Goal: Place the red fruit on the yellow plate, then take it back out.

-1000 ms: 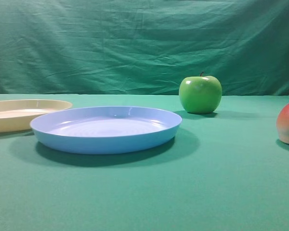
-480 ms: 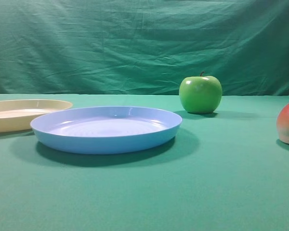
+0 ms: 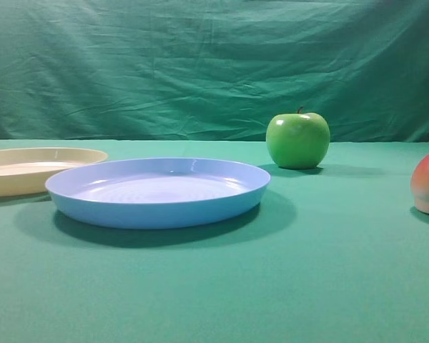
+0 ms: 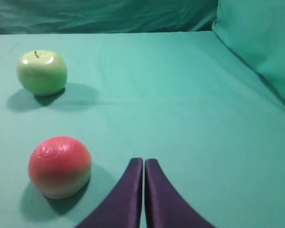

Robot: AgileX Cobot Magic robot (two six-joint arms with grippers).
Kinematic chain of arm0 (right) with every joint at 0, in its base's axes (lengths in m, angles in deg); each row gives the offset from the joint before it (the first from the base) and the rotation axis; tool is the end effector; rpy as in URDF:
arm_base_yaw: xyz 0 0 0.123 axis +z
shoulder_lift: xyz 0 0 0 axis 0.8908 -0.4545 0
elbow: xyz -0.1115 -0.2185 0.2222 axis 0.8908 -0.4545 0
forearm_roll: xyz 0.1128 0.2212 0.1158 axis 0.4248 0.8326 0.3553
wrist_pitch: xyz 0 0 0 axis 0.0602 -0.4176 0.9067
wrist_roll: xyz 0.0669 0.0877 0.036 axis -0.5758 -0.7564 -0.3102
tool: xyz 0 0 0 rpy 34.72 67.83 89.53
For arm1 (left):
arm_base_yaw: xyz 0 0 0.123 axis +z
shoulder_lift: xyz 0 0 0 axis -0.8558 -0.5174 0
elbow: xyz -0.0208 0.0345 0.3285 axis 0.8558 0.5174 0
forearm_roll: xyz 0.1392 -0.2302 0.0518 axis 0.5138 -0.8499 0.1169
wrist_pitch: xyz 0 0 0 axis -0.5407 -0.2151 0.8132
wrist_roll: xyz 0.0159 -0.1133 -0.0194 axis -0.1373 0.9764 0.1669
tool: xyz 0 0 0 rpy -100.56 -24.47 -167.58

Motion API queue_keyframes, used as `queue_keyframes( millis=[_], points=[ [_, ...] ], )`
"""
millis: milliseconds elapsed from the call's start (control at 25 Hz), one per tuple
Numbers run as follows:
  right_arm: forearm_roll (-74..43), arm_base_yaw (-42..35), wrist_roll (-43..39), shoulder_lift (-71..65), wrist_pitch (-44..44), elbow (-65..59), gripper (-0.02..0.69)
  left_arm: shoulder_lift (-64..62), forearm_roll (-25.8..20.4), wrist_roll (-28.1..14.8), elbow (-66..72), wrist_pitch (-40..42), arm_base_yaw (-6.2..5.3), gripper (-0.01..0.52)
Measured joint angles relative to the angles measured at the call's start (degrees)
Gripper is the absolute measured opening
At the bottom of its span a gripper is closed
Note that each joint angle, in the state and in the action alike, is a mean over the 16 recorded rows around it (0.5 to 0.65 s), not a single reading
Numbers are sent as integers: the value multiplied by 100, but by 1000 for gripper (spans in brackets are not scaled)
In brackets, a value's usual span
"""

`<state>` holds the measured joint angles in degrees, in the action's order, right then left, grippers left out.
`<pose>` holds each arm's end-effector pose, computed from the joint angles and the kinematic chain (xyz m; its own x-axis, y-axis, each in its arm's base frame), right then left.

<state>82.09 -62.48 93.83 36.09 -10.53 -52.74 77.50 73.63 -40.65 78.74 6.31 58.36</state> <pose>0.0532 0.0049 0.1652 -0.2785 -0.0457 -0.9593 -0.0570 0.9979 -0.0310 0.0518 0.0135 0.1701 -0.2636 -0.0191 -0.9645 -0.1125 0.9936 0.0111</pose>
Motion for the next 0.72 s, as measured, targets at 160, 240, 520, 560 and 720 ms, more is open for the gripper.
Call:
queue_keyframes(
  millis=[160,240,520,560,720],
  points=[
    [0,0,1,0,-123,-2,0,0,0,0,0,0,0,0],
    [0,0,1,0,-142,-2,0,0,0,0,0,0,0,0],
    [0,0,1,0,-149,-2,0,0,0,0,0,0,0,0],
    [0,0,1,0,-149,-2,0,0,0,0,0,0,0,0],
    [0,0,1,0,-152,-2,0,0,0,0,0,0,0,0]
  ],
)
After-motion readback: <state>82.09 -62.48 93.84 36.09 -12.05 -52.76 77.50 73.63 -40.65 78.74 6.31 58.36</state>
